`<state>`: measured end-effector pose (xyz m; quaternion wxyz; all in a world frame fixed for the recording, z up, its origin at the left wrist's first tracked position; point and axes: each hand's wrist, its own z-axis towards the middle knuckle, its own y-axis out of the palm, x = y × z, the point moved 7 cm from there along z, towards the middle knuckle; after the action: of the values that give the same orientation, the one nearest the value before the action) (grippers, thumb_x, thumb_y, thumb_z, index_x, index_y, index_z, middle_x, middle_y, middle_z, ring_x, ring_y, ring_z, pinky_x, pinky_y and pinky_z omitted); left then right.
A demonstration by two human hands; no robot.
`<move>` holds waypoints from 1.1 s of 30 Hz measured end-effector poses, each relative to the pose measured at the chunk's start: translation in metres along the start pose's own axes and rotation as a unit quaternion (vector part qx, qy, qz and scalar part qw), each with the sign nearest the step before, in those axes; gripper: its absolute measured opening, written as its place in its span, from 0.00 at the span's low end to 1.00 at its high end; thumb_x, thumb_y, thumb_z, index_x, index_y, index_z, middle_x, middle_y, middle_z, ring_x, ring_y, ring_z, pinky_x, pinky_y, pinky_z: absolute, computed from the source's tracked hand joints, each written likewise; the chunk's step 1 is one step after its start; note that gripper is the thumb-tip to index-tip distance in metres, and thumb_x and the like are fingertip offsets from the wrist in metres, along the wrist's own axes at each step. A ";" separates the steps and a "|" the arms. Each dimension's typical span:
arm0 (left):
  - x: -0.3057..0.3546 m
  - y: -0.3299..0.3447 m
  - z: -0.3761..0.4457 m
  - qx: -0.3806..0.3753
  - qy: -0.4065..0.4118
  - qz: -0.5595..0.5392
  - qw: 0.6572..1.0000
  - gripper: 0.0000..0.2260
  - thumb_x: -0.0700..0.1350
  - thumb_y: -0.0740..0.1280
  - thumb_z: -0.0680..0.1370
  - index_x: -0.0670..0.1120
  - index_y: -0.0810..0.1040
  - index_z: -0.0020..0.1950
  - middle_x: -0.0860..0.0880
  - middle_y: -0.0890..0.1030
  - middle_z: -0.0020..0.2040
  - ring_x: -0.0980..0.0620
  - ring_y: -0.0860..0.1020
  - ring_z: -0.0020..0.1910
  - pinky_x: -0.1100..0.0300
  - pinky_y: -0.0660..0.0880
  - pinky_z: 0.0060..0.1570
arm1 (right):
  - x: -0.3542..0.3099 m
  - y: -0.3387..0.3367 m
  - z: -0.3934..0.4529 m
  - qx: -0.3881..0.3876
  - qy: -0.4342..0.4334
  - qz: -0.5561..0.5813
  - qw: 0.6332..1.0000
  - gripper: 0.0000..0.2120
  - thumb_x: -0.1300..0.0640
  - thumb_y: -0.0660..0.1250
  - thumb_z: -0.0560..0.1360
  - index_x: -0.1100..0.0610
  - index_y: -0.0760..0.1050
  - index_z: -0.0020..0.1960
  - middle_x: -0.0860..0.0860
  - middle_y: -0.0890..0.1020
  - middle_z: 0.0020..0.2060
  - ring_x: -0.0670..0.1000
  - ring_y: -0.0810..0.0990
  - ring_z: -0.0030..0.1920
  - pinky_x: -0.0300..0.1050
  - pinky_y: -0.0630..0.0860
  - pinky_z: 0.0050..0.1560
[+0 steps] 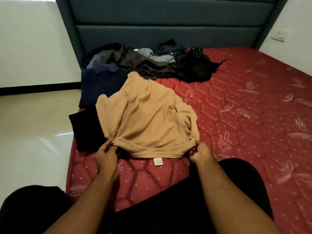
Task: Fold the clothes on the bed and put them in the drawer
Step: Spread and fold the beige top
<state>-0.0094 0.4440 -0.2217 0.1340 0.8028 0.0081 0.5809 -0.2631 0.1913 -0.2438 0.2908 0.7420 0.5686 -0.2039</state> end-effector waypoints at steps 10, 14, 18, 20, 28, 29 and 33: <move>0.009 0.030 0.022 -0.055 -0.251 -0.180 0.950 0.07 0.43 0.66 0.79 0.43 0.78 0.56 0.48 0.84 0.37 0.54 0.82 0.45 0.59 0.77 0.55 | -0.023 0.019 -0.014 -0.118 -0.014 0.124 0.985 0.17 0.55 0.51 0.82 0.58 0.78 0.53 0.57 0.84 0.45 0.58 0.80 0.54 0.56 0.73 0.60; 0.022 0.032 0.011 -0.073 -0.244 -0.172 0.952 0.19 0.46 0.70 0.76 0.43 0.77 0.65 0.43 0.82 0.58 0.48 0.78 0.61 0.50 0.71 0.67 | -0.012 0.010 -0.012 -0.079 0.002 0.092 0.993 0.21 0.47 0.51 0.82 0.56 0.77 0.64 0.58 0.81 0.59 0.59 0.78 0.60 0.56 0.75 0.59; 0.063 0.019 0.015 -0.035 -0.154 -0.210 0.965 0.27 0.52 0.72 0.72 0.45 0.75 0.69 0.44 0.81 0.61 0.49 0.80 0.59 0.49 0.77 0.58 | -0.012 0.001 -0.009 -0.056 0.004 0.059 0.997 0.19 0.51 0.65 0.77 0.58 0.76 0.65 0.57 0.80 0.61 0.57 0.79 0.60 0.53 0.78 0.48; 0.090 0.012 0.008 -0.020 -0.115 -0.216 0.969 0.16 0.49 0.70 0.76 0.47 0.78 0.63 0.48 0.83 0.56 0.53 0.82 0.53 0.59 0.80 0.43 | -0.028 -0.007 -0.026 -0.050 -0.017 0.093 0.994 0.21 0.51 0.68 0.74 0.56 0.75 0.65 0.55 0.79 0.63 0.56 0.77 0.62 0.56 0.75 0.58; 0.197 0.077 0.039 -0.045 -0.097 -0.136 0.985 0.06 0.42 0.63 0.82 0.42 0.75 0.55 0.39 0.76 0.66 0.41 0.81 0.55 0.56 0.80 0.33 | -0.143 0.057 -0.048 -0.120 -0.108 0.093 0.982 0.28 0.44 0.75 0.68 0.58 0.75 0.61 0.59 0.80 0.58 0.57 0.82 0.49 0.58 0.78 0.52; 0.215 0.098 0.045 -0.059 -0.099 -0.112 0.987 0.05 0.41 0.58 0.83 0.43 0.73 0.53 0.41 0.73 0.69 0.41 0.78 0.59 0.64 0.77 0.30 | -0.169 0.074 -0.035 -0.109 -0.141 0.083 0.980 0.19 0.47 0.72 0.73 0.57 0.75 0.58 0.57 0.79 0.57 0.55 0.80 0.46 0.54 0.79 0.47; 0.359 0.166 0.119 0.072 0.001 -0.091 0.993 0.15 0.48 0.68 0.73 0.44 0.78 0.58 0.44 0.80 0.61 0.41 0.81 0.52 0.59 0.77 0.33 | -0.321 0.138 -0.138 -0.065 -0.247 0.183 0.949 0.11 0.54 0.72 0.73 0.56 0.71 0.39 0.52 0.79 0.44 0.52 0.80 0.42 0.49 0.78 0.43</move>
<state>0.1946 0.3199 0.1153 0.1279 0.8056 0.1227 0.5653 -0.2209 0.0248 0.0904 0.5019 0.7391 0.3457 -0.2870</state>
